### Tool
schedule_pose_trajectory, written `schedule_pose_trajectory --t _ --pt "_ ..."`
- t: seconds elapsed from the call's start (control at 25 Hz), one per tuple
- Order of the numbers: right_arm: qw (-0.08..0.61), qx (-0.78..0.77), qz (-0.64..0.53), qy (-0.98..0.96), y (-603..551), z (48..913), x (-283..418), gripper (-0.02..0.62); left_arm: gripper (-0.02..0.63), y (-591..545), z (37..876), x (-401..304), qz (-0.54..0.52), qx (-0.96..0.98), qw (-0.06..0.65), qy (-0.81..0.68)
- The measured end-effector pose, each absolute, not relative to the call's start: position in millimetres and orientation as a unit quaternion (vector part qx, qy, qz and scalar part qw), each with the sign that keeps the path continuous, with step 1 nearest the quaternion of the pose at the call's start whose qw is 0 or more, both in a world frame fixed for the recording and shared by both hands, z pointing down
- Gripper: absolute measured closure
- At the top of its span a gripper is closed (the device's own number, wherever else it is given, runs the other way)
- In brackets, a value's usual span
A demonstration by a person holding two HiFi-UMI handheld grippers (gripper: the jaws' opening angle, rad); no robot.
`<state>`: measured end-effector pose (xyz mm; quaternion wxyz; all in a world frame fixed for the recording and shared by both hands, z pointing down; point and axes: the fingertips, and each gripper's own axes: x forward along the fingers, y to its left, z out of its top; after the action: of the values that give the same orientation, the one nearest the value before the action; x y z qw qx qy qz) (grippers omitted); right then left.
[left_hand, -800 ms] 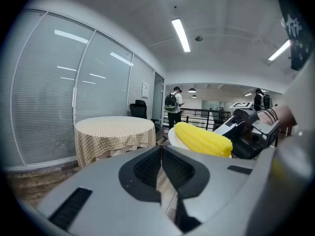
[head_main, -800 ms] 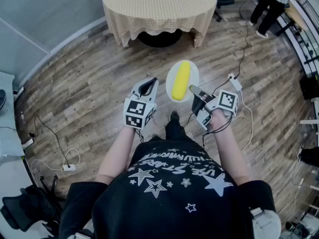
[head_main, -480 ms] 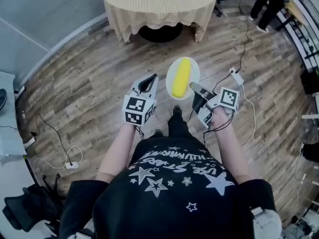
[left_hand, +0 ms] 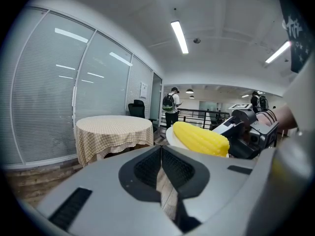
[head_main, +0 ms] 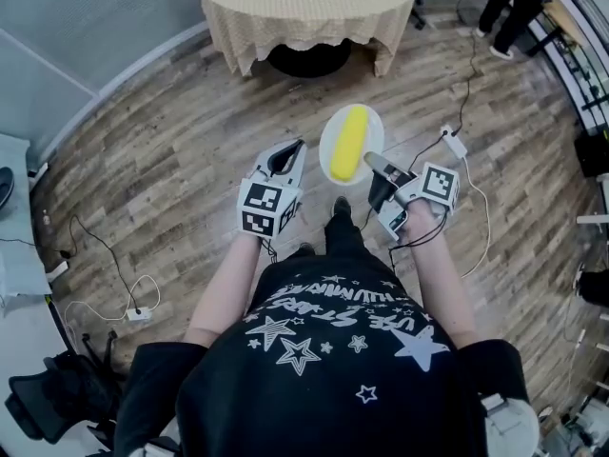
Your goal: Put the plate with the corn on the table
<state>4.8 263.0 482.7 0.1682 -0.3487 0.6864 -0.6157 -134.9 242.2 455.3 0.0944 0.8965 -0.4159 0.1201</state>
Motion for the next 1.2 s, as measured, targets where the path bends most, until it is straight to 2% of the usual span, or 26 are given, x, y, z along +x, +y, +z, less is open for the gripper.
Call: schedule_pose_trajectory --t 0.76,1.2 --pt "0.158 -0.327 -0.615 0.7 239.6 475.3 8.7 0.555 0.595 216.7 454.1 -118.7 0.106 0.895 0.107 -0.419" --pt "0.17 -0.315 -0.617 0.701 180.4 475.3 46.9 0.555 0.595 161.3 452.1 -82.4 0.12 0.894 0.103 -0.42"
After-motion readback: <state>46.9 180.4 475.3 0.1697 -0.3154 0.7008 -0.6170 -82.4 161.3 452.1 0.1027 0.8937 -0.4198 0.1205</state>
